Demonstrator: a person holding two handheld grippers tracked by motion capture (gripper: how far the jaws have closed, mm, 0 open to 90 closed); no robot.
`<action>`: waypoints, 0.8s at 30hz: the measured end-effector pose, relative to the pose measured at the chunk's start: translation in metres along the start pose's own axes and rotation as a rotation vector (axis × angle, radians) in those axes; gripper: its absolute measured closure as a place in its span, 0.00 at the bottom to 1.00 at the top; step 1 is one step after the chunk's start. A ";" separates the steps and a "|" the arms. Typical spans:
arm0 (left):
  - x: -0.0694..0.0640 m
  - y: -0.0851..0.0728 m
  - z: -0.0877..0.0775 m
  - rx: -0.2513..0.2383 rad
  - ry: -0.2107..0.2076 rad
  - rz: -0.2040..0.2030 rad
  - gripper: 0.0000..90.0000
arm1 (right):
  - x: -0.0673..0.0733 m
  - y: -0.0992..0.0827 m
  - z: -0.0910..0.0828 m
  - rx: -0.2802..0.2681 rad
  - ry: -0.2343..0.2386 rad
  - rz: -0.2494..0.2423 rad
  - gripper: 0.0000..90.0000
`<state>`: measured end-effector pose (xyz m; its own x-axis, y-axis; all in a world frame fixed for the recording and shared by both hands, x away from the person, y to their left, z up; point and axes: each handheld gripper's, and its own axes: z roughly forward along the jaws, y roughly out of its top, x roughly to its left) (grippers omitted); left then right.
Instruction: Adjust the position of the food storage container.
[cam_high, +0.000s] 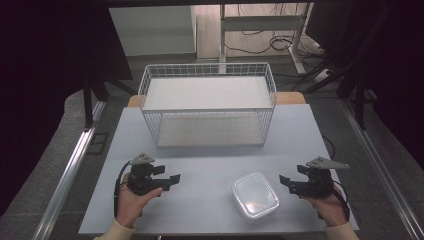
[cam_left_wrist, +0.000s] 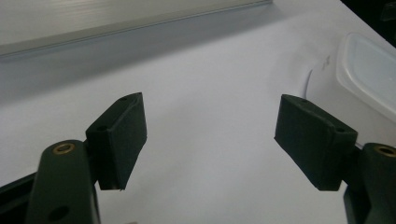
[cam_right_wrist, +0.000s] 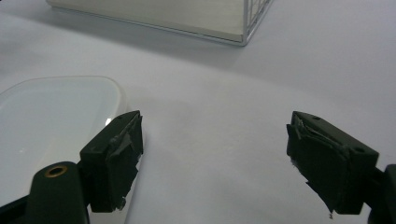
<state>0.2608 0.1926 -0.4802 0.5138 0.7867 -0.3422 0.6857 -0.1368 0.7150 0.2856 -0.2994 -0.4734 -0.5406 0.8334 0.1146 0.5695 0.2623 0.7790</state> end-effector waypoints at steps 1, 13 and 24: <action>0.000 0.001 0.000 -0.002 -0.010 -0.005 0.27 | -0.001 0.000 0.000 0.002 -0.002 -0.001 0.21; -0.002 -0.002 -0.002 0.003 0.000 0.020 0.27 | -0.002 -0.001 -0.002 0.027 -0.022 -0.003 0.25; 0.001 -0.001 -0.008 -0.009 0.006 0.020 0.27 | -0.002 0.001 -0.008 0.026 -0.020 0.010 0.27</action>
<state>0.2566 0.1980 -0.4767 0.5243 0.7874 -0.3242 0.6707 -0.1474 0.7269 0.2822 -0.3047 -0.4675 -0.5223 0.8456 0.1097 0.5912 0.2664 0.7613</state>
